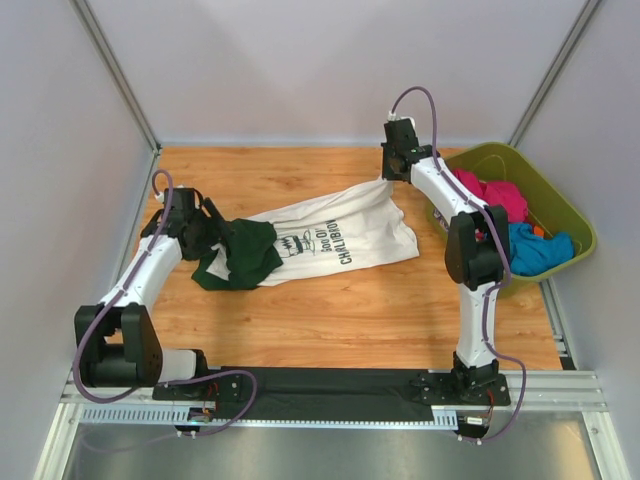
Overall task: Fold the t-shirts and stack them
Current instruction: Flatten the tshirt out
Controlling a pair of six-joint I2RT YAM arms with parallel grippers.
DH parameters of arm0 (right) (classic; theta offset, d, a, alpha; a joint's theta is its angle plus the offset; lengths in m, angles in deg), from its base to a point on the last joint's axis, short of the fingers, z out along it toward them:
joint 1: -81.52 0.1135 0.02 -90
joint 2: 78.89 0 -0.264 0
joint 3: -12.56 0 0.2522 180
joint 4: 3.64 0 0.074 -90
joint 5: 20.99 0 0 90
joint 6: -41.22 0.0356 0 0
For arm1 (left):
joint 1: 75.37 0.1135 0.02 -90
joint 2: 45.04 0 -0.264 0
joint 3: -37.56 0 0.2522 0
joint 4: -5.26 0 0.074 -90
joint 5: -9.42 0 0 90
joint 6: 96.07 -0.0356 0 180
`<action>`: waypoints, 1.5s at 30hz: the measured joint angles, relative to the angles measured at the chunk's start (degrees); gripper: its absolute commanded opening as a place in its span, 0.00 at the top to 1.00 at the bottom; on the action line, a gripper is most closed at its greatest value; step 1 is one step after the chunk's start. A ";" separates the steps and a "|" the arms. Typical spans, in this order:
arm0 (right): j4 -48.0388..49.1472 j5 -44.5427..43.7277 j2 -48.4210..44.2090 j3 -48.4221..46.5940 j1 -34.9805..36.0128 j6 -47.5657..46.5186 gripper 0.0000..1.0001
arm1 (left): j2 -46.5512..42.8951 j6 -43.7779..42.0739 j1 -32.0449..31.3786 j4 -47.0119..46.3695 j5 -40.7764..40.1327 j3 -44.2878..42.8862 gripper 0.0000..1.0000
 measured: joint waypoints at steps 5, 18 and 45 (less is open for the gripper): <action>-0.24 -0.20 0.00 0.35 0.00 0.07 1.00 | 1.33 0.83 0.42 -3.06 -1.60 0.35 0.35; -0.28 -1.36 0.00 0.50 0.00 0.00 1.00 | 11.10 1.25 3.48 -9.66 -1.03 -3.58 0.37; -0.74 -2.34 0.00 0.50 0.02 0.02 1.00 | 13.53 0.52 4.15 -21.27 -2.45 1.66 0.59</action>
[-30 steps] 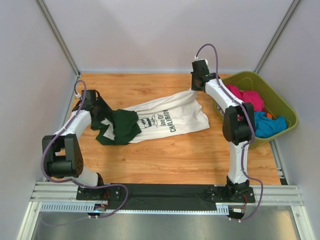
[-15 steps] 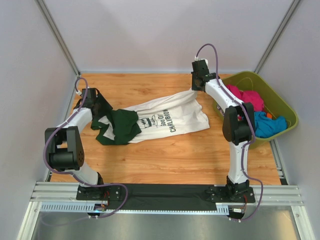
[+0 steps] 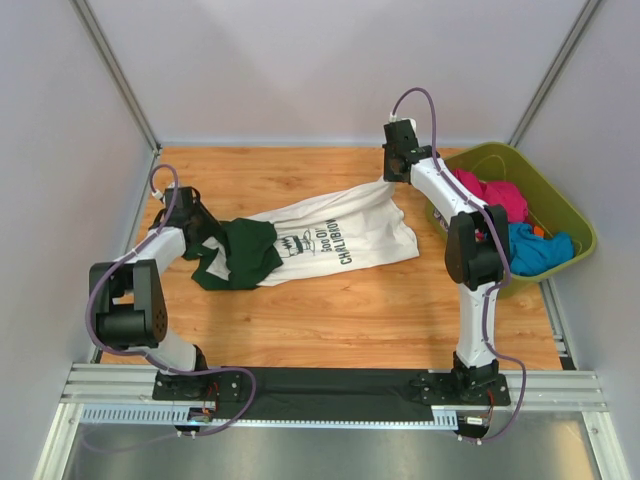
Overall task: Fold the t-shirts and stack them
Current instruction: Flatten the tshirt out
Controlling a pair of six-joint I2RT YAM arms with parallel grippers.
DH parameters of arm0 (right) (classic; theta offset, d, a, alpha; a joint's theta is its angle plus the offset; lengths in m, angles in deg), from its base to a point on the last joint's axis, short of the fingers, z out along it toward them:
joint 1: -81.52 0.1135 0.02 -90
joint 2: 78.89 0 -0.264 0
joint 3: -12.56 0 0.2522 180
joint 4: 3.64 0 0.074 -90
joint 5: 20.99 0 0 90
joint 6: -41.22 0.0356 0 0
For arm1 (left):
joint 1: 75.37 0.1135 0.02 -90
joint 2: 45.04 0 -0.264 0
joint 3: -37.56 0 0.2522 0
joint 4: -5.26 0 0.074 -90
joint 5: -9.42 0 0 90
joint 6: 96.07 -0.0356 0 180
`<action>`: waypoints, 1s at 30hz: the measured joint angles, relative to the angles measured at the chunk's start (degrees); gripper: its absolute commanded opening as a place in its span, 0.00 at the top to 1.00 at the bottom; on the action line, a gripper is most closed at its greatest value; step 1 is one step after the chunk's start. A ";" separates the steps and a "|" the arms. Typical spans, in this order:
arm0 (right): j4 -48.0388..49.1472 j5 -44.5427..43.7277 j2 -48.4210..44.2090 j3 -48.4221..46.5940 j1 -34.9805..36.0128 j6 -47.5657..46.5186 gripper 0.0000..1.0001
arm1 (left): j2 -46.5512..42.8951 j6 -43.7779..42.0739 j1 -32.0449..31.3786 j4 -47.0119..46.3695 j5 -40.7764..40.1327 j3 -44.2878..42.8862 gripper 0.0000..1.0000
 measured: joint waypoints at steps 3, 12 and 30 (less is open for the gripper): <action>-0.48 0.02 0.00 0.00 -0.02 0.02 1.00 | -1.62 0.09 0.02 -0.81 0.00 1.95 0.56; -1.31 0.02 0.00 0.00 0.00 0.07 1.00 | -7.72 0.33 0.02 -1.57 0.15 4.55 0.53; -1.70 -0.02 0.00 0.00 0.00 0.24 1.00 | -6.32 1.29 2.67 -3.98 2.19 6.08 0.61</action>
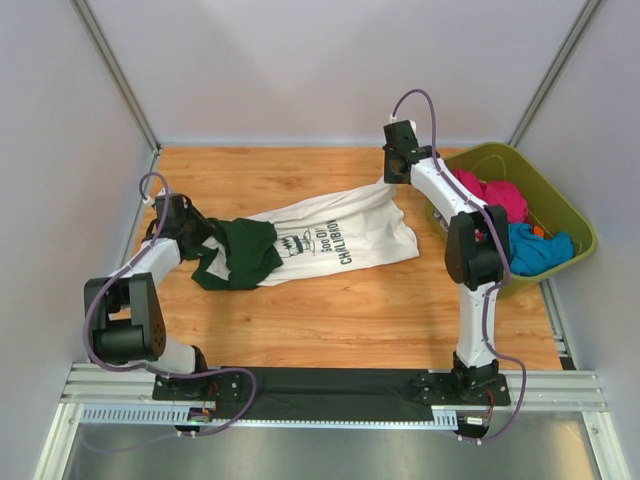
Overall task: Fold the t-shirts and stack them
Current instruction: Flatten the tshirt out
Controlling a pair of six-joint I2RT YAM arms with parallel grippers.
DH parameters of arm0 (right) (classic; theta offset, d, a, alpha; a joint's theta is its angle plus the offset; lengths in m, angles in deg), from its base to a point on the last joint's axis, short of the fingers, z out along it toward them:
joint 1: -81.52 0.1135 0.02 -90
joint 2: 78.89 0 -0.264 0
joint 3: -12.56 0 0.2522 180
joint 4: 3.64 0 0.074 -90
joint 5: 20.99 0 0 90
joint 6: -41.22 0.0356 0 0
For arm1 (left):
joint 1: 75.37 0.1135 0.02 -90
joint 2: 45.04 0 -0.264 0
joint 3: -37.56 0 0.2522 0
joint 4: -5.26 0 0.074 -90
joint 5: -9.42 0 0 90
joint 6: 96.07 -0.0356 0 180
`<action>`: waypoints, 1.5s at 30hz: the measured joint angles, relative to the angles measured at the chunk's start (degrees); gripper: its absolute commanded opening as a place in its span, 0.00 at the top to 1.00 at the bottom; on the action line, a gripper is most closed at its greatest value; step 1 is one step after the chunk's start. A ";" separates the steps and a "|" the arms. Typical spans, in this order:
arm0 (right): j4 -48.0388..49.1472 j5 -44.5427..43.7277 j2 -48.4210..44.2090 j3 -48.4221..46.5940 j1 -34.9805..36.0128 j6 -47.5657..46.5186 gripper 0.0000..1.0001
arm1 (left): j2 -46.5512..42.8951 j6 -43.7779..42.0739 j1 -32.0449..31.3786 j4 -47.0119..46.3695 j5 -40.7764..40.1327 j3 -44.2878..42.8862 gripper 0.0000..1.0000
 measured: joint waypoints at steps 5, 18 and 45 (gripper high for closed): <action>-0.04 0.00 0.00 -0.02 -0.02 0.00 1.00 | 2.43 -0.02 -0.04 -1.68 2.64 0.00 0.70; -2.12 -1.73 0.00 -3.91 -0.92 0.52 1.00 | 1.55 -1.36 2.60 7.43 3.82 -13.07 1.00; -1.66 4.85 -34.01 -17.84 -6.71 0.68 1.00 | -21.20 -12.26 5.97 19.54 4.26 -50.45 1.00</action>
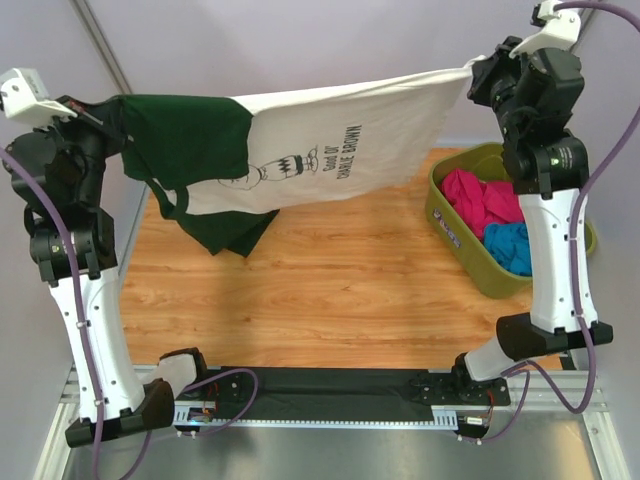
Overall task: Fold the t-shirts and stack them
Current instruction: Flatten the tshirt out
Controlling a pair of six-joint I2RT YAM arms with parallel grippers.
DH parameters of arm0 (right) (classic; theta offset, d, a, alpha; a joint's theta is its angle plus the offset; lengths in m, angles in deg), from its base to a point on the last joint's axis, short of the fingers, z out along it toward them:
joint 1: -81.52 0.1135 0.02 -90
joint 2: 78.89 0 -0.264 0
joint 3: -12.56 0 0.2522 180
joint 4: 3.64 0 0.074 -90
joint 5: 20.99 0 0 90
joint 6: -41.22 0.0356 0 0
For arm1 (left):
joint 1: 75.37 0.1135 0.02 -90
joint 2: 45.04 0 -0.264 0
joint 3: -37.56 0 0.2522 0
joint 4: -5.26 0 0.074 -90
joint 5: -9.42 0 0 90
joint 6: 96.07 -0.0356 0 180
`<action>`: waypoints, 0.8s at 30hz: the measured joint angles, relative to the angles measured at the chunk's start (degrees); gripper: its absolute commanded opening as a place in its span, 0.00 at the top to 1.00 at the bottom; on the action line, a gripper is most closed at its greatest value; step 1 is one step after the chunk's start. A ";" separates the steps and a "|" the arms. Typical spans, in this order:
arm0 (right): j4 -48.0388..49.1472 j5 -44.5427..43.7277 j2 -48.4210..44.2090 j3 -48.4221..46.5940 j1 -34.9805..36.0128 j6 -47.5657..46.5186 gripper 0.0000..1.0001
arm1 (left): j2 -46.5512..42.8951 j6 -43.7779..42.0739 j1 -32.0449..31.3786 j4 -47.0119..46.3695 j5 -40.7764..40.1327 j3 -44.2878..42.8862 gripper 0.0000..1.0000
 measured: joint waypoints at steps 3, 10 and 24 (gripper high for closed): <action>0.00 -0.48 -1.66 0.00 0.00 0.17 1.00 | 0.33 -1.07 0.00 1.07 -0.68 -5.07 1.00; -1.03 -0.83 -4.61 0.33 0.00 -0.55 1.00 | 2.54 -4.07 0.00 3.28 0.28 -14.93 1.00; -3.56 -1.53 -16.00 4.79 0.00 -2.21 1.00 | -0.33 -7.28 0.00 18.82 1.66 -23.34 1.00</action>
